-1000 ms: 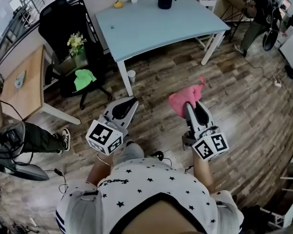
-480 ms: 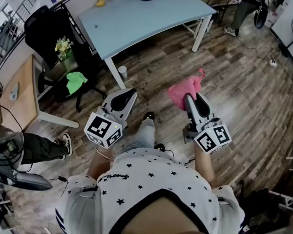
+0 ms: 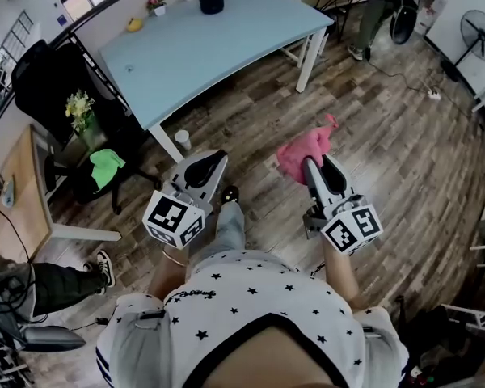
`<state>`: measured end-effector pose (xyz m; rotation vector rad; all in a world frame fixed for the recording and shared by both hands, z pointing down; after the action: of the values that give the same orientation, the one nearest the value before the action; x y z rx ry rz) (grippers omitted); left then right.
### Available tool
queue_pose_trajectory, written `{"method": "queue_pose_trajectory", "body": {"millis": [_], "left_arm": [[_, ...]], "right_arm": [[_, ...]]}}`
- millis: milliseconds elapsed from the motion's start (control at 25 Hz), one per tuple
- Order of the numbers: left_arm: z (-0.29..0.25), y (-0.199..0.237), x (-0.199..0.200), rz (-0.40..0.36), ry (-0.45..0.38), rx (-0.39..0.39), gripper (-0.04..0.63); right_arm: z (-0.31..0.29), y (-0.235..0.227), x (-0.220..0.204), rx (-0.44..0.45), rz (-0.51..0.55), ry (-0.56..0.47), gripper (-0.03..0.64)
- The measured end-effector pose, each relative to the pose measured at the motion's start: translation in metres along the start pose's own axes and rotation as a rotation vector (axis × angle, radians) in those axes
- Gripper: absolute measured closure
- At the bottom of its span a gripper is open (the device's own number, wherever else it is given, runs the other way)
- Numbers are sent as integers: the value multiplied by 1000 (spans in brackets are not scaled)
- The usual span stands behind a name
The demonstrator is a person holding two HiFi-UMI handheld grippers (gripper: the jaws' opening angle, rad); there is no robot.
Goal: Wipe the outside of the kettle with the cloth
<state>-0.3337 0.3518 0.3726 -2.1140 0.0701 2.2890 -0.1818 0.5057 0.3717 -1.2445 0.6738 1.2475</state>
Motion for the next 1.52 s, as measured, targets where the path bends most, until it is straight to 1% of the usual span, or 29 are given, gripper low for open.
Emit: {"method": "queue_pose_trajectory", "body": {"millis": [160,400,520,720,1040,1320,1520], "left_arm": [[-29,23,-5,10,-3,-18,557],[-63,68,-6,1,8,-13,557],[-76,92,-1,-8,8,-5,557],[-97,133,1,-1,0,4,557],[-116,191,-2,3,2,16,557],[-132,232,-16,11,20,-1,557],[-139,260,-17,-10,15,-16,557]], "right_arm": [[-32,-19,-5,-2,6,14,506],[-83,-42,-12,-9,17,40,506],[-110,-48,-11,-2,20,44,506],[-157,-55,-13,10,27,48,506],[-215,-62,-31,19,24,69,506],[-255,-66,-47,13,37,89,506],[-282,-66,-55,9,42,85,506]]}}
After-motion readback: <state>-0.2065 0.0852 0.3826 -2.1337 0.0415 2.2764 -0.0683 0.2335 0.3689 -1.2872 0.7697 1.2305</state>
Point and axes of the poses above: the fingertips, and each gripper's own axes: z backward along the fingers, y to its left, x out of its top, the point moved 3 cm from there along z, backward along the fingers, and after that the axes turned 11 degrees about -y, right-handed, at the moved point
